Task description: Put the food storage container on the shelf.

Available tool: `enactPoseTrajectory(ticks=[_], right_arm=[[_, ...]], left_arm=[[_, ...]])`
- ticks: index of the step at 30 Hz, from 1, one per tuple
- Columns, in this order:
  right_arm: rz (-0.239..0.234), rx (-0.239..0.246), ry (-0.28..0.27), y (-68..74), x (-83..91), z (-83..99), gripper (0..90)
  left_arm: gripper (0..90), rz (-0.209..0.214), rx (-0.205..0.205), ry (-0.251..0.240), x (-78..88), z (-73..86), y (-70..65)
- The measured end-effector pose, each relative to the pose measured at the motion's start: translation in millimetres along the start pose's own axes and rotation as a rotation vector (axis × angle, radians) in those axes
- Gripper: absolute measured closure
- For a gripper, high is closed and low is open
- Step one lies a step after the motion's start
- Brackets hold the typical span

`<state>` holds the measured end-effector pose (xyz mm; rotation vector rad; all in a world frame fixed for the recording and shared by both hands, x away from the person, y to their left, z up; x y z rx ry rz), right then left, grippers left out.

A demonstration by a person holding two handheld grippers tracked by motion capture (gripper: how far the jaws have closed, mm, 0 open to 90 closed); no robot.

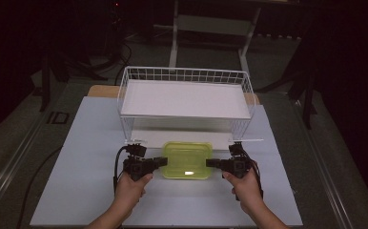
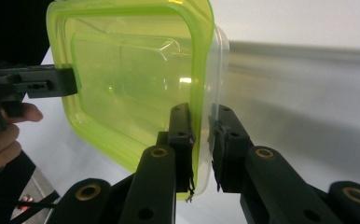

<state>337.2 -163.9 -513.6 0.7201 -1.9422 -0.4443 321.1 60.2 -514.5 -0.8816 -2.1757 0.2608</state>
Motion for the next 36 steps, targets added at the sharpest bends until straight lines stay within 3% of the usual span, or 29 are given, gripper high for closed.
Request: enactPoseTrajectory(ticks=[8,10,18,23,24,31,36], right_arm=[[0.013,0.022,-0.052,3.4,0.1,-22.0,79.3],[0.016,0.024,-0.064,1.3,-2.4,-27.9,79.3],[0.043,0.019,-0.086,-11.2,-18.8,-41.7,79.2],[0.071,0.024,-0.103,-14.8,-32.4,-48.6,79.2],[0.074,0.023,-0.114,-15.6,-35.4,-51.0,79.2],[0.096,-0.016,-0.109,-22.4,-44.6,-54.8,79.1],[0.108,-0.01,-0.121,-28.3,-51.3,-57.1,78.9]], left_arm=[[80.5,0.016,-0.014,-0.056,-4.1,-15.0,8.0],[80.4,0.01,-0.04,-0.083,-9.5,-18.5,13.3],[80.4,-0.001,-0.014,-0.08,-27.7,-23.2,30.8],[80.4,-0.003,-0.02,-0.087,-35.1,-28.2,44.0],[80.4,0.003,-0.001,-0.086,-38.6,-30.5,48.8],[80.2,0.002,0.026,-0.08,-50.2,-31.1,58.5],[80.2,-0.008,0.007,-0.101,-55.2,-33.4,62.0]])
Point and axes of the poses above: each handheld gripper's, and its own axes: x roughly backward along the jaws, z roughly out of its underside, y roughly to its left, the point moved 7 cm from there along -x, roughly forward along the jaws, and after that the axes turned 8 degrees about -x, right-handed, at the moved point
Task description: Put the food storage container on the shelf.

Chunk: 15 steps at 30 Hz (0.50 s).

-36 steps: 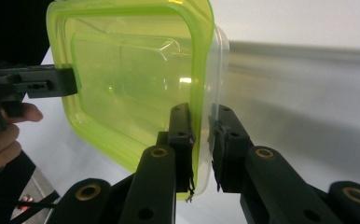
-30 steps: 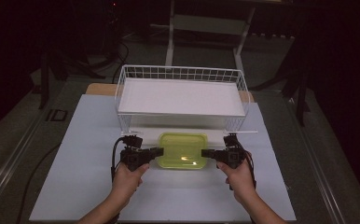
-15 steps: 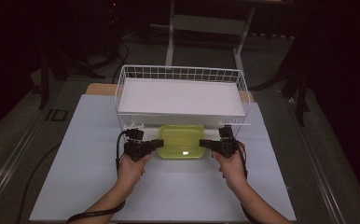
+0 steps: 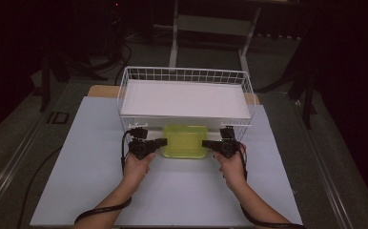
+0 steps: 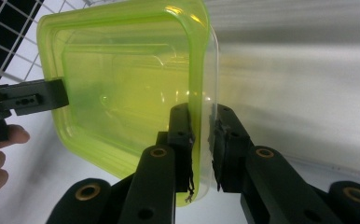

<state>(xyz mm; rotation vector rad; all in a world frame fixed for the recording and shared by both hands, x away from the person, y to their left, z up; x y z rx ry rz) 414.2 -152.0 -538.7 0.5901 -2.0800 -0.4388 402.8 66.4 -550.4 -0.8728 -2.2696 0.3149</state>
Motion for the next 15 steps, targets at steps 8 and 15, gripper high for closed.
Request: enactPoseTrajectory(ticks=[8,15], right_arm=[[-0.005,-0.017,-0.045,-1.4,-4.8,-6.0,74.6],[0.043,0.016,-0.098,-0.8,-9.5,-9.2,69.6]], left_arm=[[75.8,0.005,-0.014,-0.049,-4.8,-3.7,4.7],[64.2,-0.049,-0.074,-0.078,-12.0,-6.8,10.3]])
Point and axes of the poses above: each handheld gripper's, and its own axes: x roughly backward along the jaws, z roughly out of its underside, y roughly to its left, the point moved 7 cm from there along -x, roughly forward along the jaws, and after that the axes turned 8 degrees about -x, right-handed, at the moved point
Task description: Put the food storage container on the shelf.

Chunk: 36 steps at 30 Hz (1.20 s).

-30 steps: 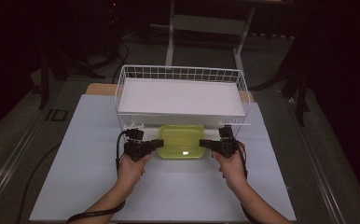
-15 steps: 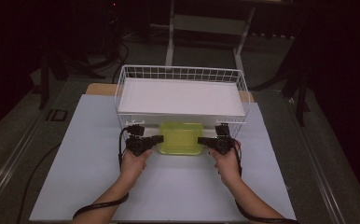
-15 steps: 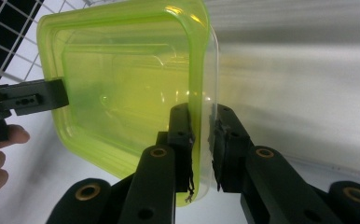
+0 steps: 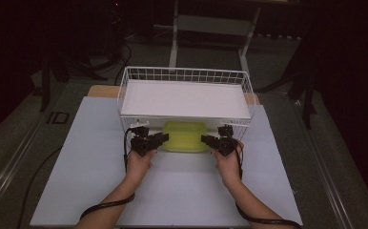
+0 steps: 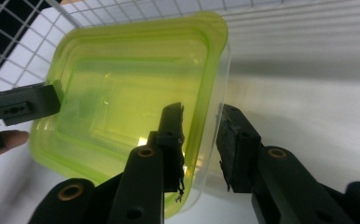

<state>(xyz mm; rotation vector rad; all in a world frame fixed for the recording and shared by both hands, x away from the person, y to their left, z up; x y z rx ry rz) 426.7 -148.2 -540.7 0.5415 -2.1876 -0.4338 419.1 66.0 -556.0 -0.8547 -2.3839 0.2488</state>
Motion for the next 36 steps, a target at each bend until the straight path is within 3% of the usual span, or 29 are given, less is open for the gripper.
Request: enactPoseTrajectory(ticks=[2,5,7,9,11,12,15,18,21,25,29,31,33,35,36], right_arm=[[0.012,-0.008,0.001,-0.1,-0.8,-0.2,69.1],[-0.008,-0.016,-0.004,0.3,-4.0,-0.9,65.3],[-0.002,-0.005,-0.007,0.6,-4.2,-0.4,63.0],[-0.006,0.048,-0.039,0.0,-3.3,-2.4,60.2],[-0.02,0.038,-0.048,0.0,-1.4,-2.0,58.7],[-0.019,0.057,-0.052,-0.9,1.0,0.2,57.7],[-0.027,0.035,-0.036,-0.1,6.9,6.4,57.6],[-0.044,0.057,-0.039,0.7,17.4,15.3,57.7],[-0.053,0.059,-0.034,3.7,24.4,21.7,60.9],[-0.039,0.117,-0.054,11.4,34.8,30.3,58.4],[-0.069,0.134,-0.04,21.7,40.2,38.4,64.9],[-0.086,0.134,-0.023,27.3,40.3,43.4,69.7],[-0.094,0.148,-0.013,32.1,39.1,47.6,79.3],[-0.094,0.164,0.001,35.0,35.8,50.8,89.9],[-0.098,0.162,-0.003,36.2,34.1,51.6,90.0]], left_arm=[[60.4,-0.005,0.013,0.001,-1.3,1.0,4.5],[56.9,0.007,0.022,-0.007,-1.3,1.6,6.5],[53.6,0.014,0.01,-0.005,-0.7,2.2,6.6],[52.7,0.008,0.003,-0.001,0.5,3.0,6.8],[51.7,0.013,0.001,-0.003,2.4,3.6,6.0],[50.0,0.016,0.001,-0.001,4.0,4.0,4.9],[48.8,0.025,-0.014,-0.007,12.3,4.4,1.7],[48.8,0.017,-0.049,-0.008,22.1,6.6,-0.1],[48.8,0.015,-0.055,0.002,31.3,11.1,-0.7],[48.8,0.024,-0.085,0.0,44.8,15.6,-4.1],[46.9,0.048,-0.117,0.0,55.4,21.1,-16.1],[39.1,0.075,-0.118,-0.009,60.8,23.5,-22.9],[34.0,0.103,-0.161,-0.014,66.5,27.1,-28.7],[27.2,0.091,-0.186,-0.022,71.0,29.9,-32.7],[25.9,0.088,-0.192,-0.023,72.6,31.5,-34.4]])
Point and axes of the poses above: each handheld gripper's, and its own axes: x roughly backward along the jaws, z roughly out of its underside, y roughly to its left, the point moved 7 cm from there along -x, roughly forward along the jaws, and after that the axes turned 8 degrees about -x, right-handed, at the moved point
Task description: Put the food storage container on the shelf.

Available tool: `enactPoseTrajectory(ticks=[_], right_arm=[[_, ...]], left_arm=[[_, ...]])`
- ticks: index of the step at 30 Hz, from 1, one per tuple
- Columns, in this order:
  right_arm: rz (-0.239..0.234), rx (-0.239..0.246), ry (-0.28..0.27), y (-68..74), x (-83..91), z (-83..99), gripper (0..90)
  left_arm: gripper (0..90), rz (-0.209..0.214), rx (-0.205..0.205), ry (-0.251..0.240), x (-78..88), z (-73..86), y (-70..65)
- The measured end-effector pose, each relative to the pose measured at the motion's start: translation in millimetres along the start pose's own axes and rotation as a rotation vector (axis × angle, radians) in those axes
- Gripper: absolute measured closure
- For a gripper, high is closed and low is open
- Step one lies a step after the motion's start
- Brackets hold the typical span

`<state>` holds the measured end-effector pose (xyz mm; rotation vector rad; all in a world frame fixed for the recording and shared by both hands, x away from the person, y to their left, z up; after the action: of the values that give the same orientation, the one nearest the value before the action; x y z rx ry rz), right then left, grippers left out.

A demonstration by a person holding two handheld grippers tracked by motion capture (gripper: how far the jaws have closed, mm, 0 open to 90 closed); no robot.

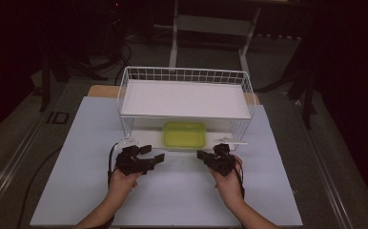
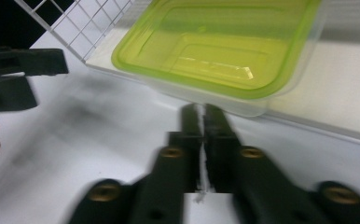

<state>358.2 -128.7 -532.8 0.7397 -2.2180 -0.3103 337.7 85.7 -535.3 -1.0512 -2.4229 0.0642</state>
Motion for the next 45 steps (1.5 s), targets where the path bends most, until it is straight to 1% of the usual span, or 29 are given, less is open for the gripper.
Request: enactPoseTrajectory(ticks=[1,2,4,5,6,7,12,14,16,17,19,21,22,24,26,28,30,31,33,34,36,38,43,45], right_arm=[[-0.006,0.006,0.004,1.8,-2.4,0.9,90.0],[-0.008,0.018,0.015,3.9,-5.4,2.0,90.0],[-0.016,0.014,0.019,7.5,-10.5,3.6,90.0],[-0.021,0.019,0.026,9.6,-13.7,4.9,90.0],[-0.022,0.029,0.035,12.9,-20.3,7.3,90.0],[-0.022,0.029,0.035,12.9,-20.3,7.3,90.0],[-0.017,0.051,0.053,16.6,-37.8,7.8,90.0],[-0.007,0.061,0.05,16.5,-43.7,5.6,90.0],[-0.007,0.053,0.049,15.9,-49.7,2.2,90.0],[0.002,0.05,0.044,14.7,-52.1,0.0,90.0],[0.007,0.051,0.043,13.2,-57.7,-4.0,90.0],[0.013,0.038,0.036,12.6,-61.8,-7.2,90.0],[0.016,0.048,0.037,13.2,-64.4,-8.7,90.0],[0.037,0.078,0.022,13.3,-69.5,-12.8,90.0],[0.044,0.065,0.031,10.9,-75.7,-16.6,90.0],[0.05,0.032,0.031,7.5,-79.9,-20.4,90.0],[0.064,0.039,0.016,4.9,-83.1,-25.4,90.0],[0.065,0.043,0.008,4.5,-84.3,-27.8,90.0],[0.076,0.047,0.003,3.8,-86.7,-31.7,90.0],[0.075,0.04,0.0,3.2,-87.9,-33.6,89.9],[0.077,0.045,0.0,1.8,-89.2,-35.4,89.9],[0.094,0.023,-0.008,-2.0,-90.5,-39.5,90.0],[0.104,0.007,-0.017,-8.7,-92.4,-44.5,89.9],[0.099,0.01,-0.008,-10.0,-93.1,-44.9,89.9]], left_arm=[[19.9,0.001,-0.01,0.002,0.8,1.5,-2.1],[13.6,-0.008,-0.022,0.006,1.4,3.2,-3.5],[9.2,-0.003,-0.05,0.007,2.1,6.0,-5.3],[3.6,0.001,-0.059,0.001,1.7,6.8,-5.8],[0.7,0.017,-0.056,-0.005,1.9,7.5,-6.2],[0.7,0.023,-0.05,-0.009,2.1,8.1,-5.8],[0.7,0.021,-0.051,-0.04,4.3,7.7,-4.2],[0.7,0.015,-0.064,-0.038,5.7,7.8,-4.6],[0.7,-0.005,-0.074,-0.032,6.2,8.3,-4.4],[0.7,0.003,-0.075,-0.03,6.4,8.7,-4.6],[0.7,0.002,-0.068,-0.034,6.3,9.3,-4.5],[0.7,0.003,-0.062,-0.037,6.7,9.7,-4.2],[0.7,-0.002,-0.063,-0.04,6.7,9.5,-4.3],[0.7,-0.003,-0.066,-0.039,7.0,9.2,-4.4],[0.7,-0.002,-0.066,-0.045,7.8,8.7,-4.7],[0.7,-0.005,-0.067,-0.051,8.7,8.6,-5.0],[0.7,-0.001,-0.062,-0.051,9.1,8.8,-4.9],[0.7,-0.006,-0.063,-0.051,9.5,8.9,-4.5],[0.7,-0.003,-0.063,-0.051,9.7,9.1,-4.2],[0.7,-0.006,-0.063,-0.05,9.7,9.2,-3.8],[0.7,-0.007,-0.063,-0.053,10.0,9.3,-3.8],[0.7,-0.006,-0.063,-0.047,9.9,10.2,-3.4],[0.7,-0.004,-0.059,-0.045,9.9,10.9,-2.6],[0.7,-0.005,-0.058,-0.05,10.1,10.8,-2.8]])
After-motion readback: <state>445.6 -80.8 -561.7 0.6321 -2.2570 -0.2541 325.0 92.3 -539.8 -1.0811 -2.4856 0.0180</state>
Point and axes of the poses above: each handheld gripper's, and its own axes: x roughly backward along the jaws, z roughly out of its underside, y roughly to its left, the point moved 7 cm from there along -x, roughly forward along the jaws, and after that the axes turned 8 degrees about -x, right-handed, at the moved point
